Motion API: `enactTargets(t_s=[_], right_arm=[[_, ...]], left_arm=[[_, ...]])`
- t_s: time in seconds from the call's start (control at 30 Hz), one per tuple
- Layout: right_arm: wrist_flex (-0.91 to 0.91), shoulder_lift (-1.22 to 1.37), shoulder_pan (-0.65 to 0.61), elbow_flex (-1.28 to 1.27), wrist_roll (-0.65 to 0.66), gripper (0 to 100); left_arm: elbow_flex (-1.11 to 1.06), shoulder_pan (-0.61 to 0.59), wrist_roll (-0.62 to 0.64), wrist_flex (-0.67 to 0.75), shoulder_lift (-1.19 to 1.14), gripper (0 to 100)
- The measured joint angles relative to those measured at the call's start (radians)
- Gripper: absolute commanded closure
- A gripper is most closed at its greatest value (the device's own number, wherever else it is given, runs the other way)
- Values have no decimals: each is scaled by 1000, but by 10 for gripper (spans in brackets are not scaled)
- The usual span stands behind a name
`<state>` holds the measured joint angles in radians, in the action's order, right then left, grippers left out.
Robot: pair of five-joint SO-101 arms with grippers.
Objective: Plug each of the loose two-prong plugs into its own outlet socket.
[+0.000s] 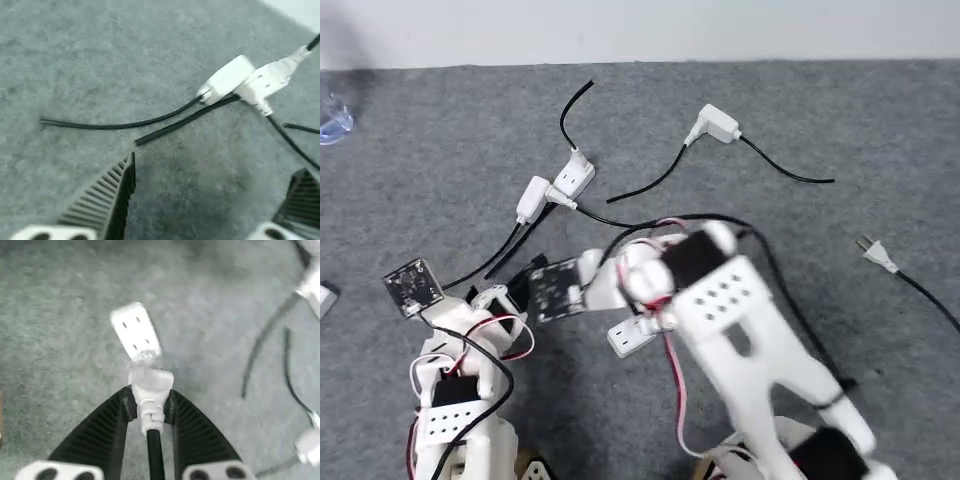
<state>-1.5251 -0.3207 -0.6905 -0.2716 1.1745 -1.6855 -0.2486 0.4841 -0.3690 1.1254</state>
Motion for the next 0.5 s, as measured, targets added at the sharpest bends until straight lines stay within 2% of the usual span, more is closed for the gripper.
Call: enactTargets(t_s=[0.17,0.5], right_arm=[[34,155,-74,0,34,991],[41,227,-74,0,157,991]], left_arm=[[0,0,-5,0,0,558],[0,0,-5,0,0,558]])
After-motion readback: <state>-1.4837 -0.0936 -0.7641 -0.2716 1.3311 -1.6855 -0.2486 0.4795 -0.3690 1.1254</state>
